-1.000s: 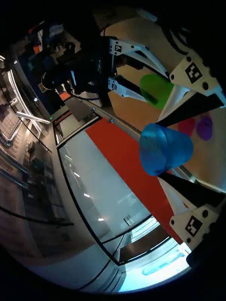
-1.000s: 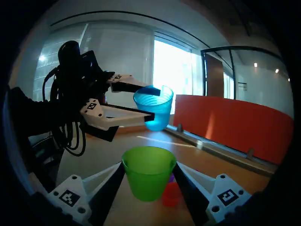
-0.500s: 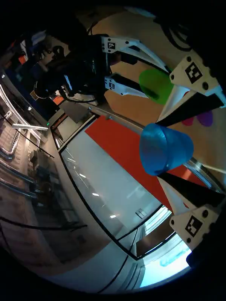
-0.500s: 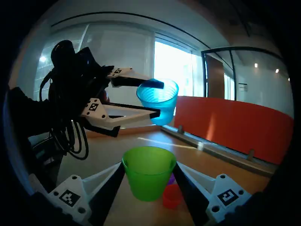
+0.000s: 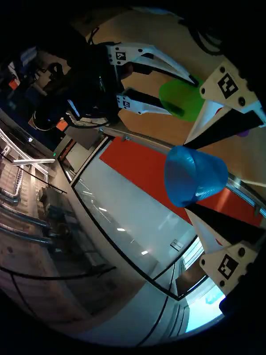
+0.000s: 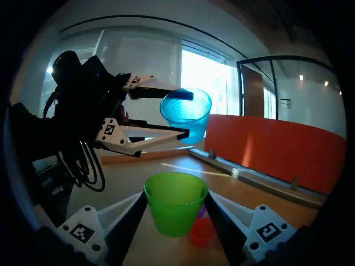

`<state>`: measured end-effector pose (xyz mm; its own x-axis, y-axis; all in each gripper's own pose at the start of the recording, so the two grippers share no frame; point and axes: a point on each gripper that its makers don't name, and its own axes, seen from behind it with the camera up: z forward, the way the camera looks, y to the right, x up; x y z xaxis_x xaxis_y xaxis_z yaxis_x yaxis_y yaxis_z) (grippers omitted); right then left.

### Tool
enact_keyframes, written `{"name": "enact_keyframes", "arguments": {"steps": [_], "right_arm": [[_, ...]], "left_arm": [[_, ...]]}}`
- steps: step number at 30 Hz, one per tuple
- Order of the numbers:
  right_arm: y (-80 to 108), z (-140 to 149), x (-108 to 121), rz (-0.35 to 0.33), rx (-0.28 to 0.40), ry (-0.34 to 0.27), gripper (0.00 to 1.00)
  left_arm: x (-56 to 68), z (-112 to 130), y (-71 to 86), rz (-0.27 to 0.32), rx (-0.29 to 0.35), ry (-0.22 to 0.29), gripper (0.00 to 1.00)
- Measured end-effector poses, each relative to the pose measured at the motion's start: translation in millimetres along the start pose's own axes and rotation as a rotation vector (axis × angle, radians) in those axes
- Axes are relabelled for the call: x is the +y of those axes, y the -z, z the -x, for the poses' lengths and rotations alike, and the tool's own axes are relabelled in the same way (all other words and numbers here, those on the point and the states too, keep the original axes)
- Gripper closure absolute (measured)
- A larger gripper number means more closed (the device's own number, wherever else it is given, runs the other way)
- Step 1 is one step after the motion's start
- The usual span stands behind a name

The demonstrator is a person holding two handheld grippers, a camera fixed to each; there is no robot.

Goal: Pour water

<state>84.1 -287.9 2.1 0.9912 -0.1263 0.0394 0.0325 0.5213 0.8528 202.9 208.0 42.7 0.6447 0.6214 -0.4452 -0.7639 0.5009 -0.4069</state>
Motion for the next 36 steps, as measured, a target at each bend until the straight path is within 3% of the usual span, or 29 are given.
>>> {"name": "enact_keyframes", "arguments": {"steps": [21,36], "right_arm": [[0.4,0.3,6.7,0.013,-0.002,0.001,0.09],[2.0,-2.1,8.5,0.016,0.001,0.004,0.09]], "left_arm": [[5.7,-14.6,-4.6,-0.008,0.03,-0.152,0.15],[4.7,-22.2,-5.3,-0.018,0.04,-0.199,0.15]]}}
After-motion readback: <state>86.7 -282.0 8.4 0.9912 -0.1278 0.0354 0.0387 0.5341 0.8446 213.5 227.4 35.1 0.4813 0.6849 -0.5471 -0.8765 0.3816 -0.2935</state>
